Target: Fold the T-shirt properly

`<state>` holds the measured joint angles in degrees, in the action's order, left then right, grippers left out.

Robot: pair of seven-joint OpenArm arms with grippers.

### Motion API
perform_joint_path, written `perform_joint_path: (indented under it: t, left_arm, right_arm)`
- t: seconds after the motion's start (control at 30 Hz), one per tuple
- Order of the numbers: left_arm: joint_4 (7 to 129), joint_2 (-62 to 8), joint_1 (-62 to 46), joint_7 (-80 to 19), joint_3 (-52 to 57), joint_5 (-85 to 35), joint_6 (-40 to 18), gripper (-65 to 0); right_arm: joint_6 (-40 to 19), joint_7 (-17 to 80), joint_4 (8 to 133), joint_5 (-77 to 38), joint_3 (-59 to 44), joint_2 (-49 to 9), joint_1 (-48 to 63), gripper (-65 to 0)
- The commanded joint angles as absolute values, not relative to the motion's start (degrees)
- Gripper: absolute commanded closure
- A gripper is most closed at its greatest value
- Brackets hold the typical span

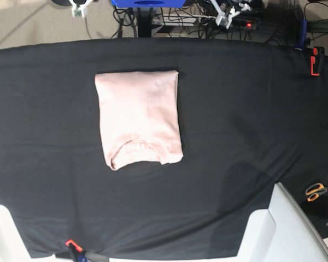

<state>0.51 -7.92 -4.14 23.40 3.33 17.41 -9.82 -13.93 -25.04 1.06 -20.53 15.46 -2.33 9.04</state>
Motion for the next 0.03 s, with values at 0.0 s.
perform_joint_path:
  t: [0.0]
  left_arm:
    - [0.5,-8.2,-4.3,24.0,3.3,17.4,-9.9,0.0]
  right_arm:
    - [-14.1,-25.5,1.1,-20.4,15.4,-2.6,9.2,0.0]
